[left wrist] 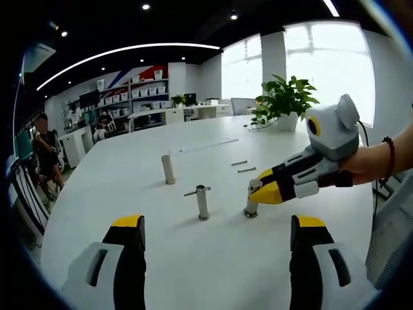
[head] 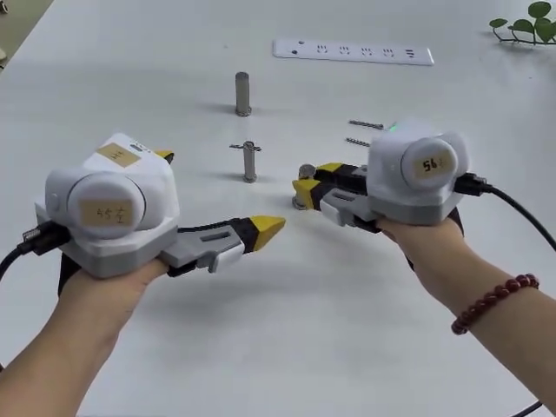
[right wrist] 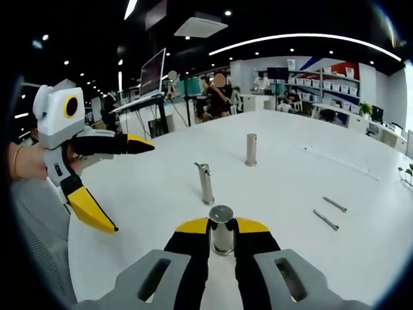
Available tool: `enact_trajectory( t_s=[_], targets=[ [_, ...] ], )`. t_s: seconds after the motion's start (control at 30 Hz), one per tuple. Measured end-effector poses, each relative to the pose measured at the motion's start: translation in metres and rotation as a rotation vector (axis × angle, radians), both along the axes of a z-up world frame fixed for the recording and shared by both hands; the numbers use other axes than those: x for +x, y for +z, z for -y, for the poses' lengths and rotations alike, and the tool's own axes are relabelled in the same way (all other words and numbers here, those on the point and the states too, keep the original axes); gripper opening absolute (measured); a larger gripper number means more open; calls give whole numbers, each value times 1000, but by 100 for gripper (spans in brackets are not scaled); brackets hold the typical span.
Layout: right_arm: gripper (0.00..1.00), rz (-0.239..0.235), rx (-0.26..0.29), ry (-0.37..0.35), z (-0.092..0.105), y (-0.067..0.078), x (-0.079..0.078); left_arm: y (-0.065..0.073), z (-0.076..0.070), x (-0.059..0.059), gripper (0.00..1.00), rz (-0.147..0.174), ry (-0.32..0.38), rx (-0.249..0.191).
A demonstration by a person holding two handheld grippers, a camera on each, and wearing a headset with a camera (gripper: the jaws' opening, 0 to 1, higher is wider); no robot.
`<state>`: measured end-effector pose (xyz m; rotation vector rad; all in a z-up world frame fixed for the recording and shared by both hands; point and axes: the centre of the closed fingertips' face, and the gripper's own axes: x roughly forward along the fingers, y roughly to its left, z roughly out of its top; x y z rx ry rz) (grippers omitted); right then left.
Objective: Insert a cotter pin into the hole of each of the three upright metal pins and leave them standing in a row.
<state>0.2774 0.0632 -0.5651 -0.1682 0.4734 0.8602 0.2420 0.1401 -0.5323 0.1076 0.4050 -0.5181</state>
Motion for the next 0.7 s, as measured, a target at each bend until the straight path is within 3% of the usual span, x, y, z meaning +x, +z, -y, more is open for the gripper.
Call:
enact_trajectory(
  t_s=[0.23, 0.4, 0.7],
  targets=[
    [9, -9, -12, -38, 2, 0, 0, -1, 1, -1, 92, -1, -3, 2],
    [12, -30, 26, -40, 0, 2, -2, -1, 1, -1, 92, -3, -5, 5],
    [19, -33, 34, -38, 16, 8, -3, 0, 0, 0, 94, 1, 4, -7]
  ],
)
